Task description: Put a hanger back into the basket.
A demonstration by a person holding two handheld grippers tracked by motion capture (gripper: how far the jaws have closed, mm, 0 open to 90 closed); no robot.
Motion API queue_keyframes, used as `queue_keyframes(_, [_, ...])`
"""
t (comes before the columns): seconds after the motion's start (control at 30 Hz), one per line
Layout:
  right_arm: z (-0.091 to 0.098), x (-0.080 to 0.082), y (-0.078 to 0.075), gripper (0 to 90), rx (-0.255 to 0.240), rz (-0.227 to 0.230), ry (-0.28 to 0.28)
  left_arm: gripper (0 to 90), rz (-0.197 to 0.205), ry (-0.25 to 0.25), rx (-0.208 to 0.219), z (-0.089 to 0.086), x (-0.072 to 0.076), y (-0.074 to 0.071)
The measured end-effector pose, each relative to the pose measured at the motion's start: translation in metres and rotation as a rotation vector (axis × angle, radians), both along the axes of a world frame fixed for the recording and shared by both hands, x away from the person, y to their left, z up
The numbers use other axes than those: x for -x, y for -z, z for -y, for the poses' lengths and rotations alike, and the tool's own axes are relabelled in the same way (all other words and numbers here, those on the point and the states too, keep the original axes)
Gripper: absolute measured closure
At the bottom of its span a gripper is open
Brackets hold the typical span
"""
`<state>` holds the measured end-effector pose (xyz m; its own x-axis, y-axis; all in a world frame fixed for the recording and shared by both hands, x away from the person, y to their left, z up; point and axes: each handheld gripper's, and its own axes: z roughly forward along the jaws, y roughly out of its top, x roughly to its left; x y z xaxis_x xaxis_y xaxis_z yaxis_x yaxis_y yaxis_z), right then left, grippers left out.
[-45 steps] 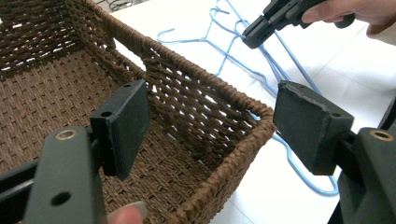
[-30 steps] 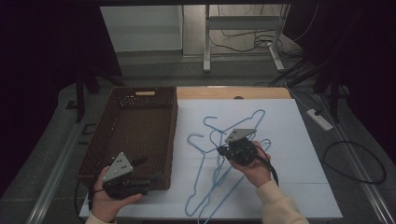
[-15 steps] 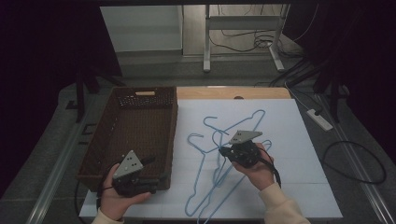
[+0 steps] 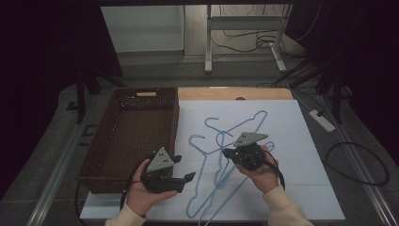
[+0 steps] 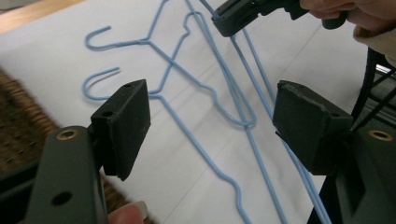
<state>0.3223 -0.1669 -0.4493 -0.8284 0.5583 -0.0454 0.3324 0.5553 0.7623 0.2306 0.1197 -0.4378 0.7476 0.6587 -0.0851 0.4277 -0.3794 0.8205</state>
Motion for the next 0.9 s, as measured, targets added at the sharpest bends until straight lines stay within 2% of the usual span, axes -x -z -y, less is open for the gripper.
queue_keyframes(0.47, [-0.002, 0.002, 0.000, 86.8, 0.001, 0.007, 0.010, 27.9, -0.082, 0.061, -0.025, 0.043, -0.012, 0.009])
queue_keyframes(0.67, [-0.002, 0.002, -0.001, 86.8, -0.002, 0.010, 0.018, 28.6, -0.127, 0.088, -0.024, 0.061, -0.018, 0.019])
queue_keyframes(0.9, [-0.003, 0.002, -0.001, 86.8, -0.007, 0.010, 0.026, 30.6, -0.164, 0.107, -0.043, 0.085, -0.025, 0.031])
